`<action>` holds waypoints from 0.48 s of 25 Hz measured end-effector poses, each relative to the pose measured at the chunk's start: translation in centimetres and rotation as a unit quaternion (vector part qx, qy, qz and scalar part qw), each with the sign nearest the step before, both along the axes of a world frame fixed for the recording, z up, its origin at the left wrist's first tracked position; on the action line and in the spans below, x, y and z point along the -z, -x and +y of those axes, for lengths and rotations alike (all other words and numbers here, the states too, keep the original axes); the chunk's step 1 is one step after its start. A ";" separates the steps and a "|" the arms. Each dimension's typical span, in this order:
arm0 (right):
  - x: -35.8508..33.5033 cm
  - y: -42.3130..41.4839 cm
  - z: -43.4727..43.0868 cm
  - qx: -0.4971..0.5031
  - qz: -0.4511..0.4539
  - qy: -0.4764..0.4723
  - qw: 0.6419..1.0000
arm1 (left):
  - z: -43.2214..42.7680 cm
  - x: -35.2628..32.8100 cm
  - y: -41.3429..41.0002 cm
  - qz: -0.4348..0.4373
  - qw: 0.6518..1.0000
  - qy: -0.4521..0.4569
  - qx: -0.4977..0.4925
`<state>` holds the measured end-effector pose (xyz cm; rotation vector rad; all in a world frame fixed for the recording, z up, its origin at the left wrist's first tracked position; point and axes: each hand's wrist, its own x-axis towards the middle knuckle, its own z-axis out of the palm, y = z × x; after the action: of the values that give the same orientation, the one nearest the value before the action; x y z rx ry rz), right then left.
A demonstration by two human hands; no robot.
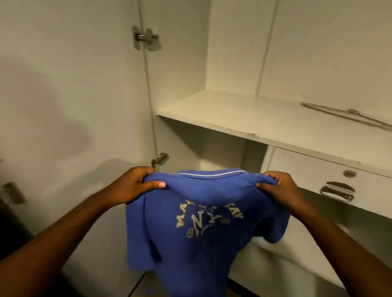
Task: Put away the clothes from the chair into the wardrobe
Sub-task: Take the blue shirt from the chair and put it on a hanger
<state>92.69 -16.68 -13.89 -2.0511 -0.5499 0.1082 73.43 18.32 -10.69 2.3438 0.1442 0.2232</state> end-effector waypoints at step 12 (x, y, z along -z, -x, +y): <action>-5.6 8.6 -17.7 0.320 0.064 0.003 0.945 | -11.2 -6.7 -21.9 -0.155 0.935 -0.058 0.313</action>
<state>84.09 -34.34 -8.25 -2.1117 0.2129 -0.1439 95.29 7.16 -4.01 2.3052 -0.7775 0.2811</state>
